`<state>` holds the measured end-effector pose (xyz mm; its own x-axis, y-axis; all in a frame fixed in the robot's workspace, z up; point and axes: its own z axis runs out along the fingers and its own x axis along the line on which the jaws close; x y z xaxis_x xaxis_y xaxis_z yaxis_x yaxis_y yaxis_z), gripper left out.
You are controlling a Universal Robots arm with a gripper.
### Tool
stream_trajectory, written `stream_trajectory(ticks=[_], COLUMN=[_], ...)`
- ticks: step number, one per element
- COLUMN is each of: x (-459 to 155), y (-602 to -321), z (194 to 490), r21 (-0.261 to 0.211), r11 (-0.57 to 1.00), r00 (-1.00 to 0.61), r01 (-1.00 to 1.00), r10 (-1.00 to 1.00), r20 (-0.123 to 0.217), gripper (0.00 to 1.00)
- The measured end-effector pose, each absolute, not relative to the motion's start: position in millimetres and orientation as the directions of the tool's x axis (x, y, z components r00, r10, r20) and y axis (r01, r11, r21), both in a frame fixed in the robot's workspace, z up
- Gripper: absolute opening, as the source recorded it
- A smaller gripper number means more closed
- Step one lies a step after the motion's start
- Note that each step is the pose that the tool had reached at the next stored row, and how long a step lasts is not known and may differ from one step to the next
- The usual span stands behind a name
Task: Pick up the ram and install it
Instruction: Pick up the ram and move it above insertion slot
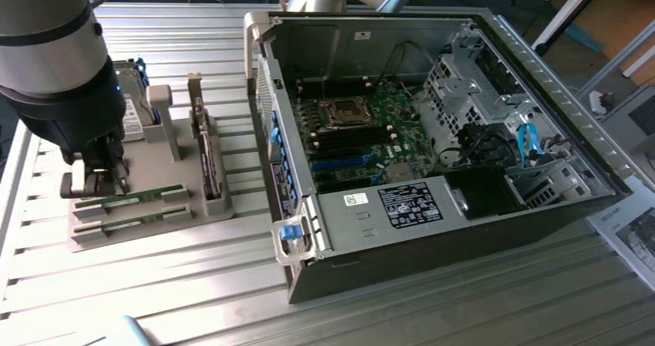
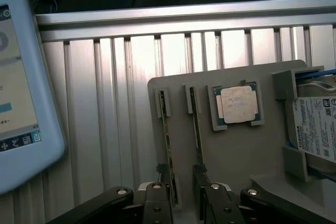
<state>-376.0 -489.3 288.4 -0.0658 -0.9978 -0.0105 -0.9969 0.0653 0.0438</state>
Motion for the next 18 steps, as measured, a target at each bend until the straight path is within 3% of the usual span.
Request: stream_trajectory(ticks=[18], x=[-376.0], y=[-491.8], z=[245.5], r21=[0.045], r11=[0.065], r00=[-0.066], r01=[-0.997], r10=[-0.998], r20=[-0.010], gripper=[0.31])
